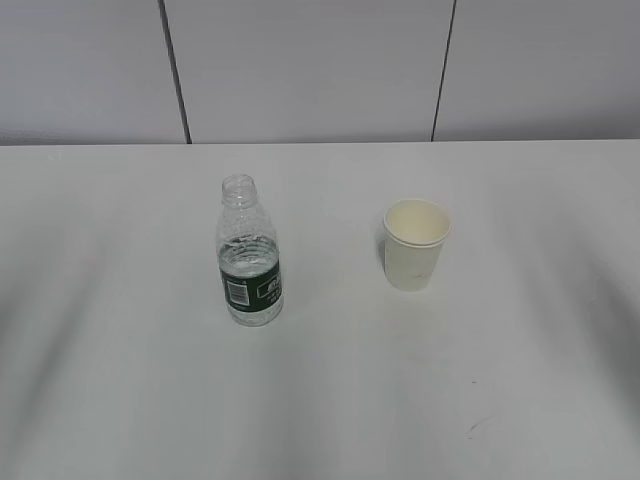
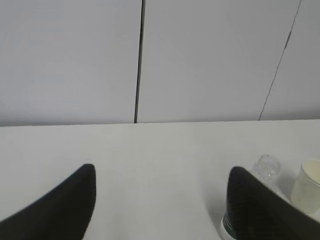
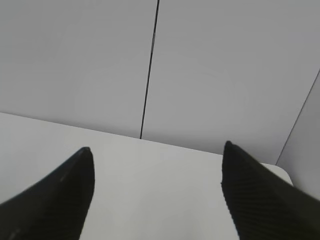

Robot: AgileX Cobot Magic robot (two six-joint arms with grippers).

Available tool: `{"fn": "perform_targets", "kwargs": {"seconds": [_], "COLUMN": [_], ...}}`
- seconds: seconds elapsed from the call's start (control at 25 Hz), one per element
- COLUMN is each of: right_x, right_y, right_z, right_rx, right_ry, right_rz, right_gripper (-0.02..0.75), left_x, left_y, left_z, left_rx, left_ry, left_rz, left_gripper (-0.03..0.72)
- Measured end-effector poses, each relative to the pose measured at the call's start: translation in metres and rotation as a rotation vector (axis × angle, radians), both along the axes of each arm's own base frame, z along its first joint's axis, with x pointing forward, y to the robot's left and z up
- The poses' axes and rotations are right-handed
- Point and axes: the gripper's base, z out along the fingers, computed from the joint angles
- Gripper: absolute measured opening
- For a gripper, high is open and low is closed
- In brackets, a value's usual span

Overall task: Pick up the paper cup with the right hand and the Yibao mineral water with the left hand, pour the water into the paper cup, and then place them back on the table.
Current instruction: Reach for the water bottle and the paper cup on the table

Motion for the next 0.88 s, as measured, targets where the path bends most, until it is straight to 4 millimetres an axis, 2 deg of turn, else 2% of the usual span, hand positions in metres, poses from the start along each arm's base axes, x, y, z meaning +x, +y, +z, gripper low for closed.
{"fn": "perform_targets", "kwargs": {"seconds": [0.24,0.36,0.48,0.64,0.88], "right_x": [0.026,0.035,0.042,0.051,0.069], "right_y": [0.005,0.011,0.015,0.018,0.028], "right_z": [-0.027,-0.042,-0.053,-0.064,-0.090], "right_rx": [0.044,0.043,0.007,-0.007,0.005], "right_ry": [0.010,0.006,0.047,0.079,0.093], "right_rz": [0.035,0.099,0.142,0.171,0.274], "right_gripper": [0.587,0.587,0.587,0.587,0.587], "left_x": [0.039,0.054,0.064,0.070,0.084], "left_y": [-0.010,-0.026,-0.044,-0.060,-0.079], "left_z": [-0.010,-0.018,-0.037,-0.063,-0.095], "left_rx": [-0.011,0.004,0.024,0.036,0.123], "left_ry": [0.037,0.039,0.044,0.042,0.080], "left_rz": [-0.016,-0.070,-0.111,-0.104,-0.116], "left_gripper": [0.501,0.491,0.489,0.489,0.489]}}
